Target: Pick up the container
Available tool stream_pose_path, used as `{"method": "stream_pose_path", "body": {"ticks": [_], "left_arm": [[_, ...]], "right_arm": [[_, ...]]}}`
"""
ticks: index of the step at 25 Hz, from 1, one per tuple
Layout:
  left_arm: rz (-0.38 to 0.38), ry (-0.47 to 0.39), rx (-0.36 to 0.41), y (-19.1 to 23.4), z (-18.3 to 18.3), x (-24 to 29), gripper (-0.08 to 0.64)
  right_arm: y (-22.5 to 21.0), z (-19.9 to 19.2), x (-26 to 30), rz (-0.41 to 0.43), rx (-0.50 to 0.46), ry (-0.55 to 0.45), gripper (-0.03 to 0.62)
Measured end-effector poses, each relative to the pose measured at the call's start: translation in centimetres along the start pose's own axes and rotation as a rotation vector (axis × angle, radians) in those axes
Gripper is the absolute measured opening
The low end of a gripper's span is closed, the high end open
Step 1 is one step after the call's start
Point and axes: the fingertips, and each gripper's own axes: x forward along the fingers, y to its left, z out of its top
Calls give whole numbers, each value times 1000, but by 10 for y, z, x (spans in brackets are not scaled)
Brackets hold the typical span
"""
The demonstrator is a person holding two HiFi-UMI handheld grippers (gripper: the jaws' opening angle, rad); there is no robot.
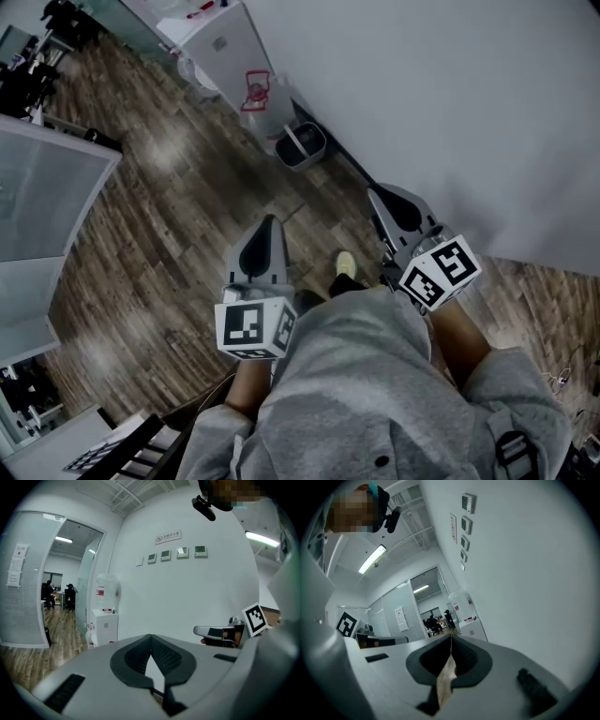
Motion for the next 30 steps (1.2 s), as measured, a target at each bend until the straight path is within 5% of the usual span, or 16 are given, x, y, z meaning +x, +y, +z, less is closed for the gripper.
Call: {"method": "stream_pose_path", "body": {"ticks": [30], "left_arm": [[-10,-46,10,39,34,82,14]], "right_arm": [[-42,18,72,5,-52,22,28]]}}
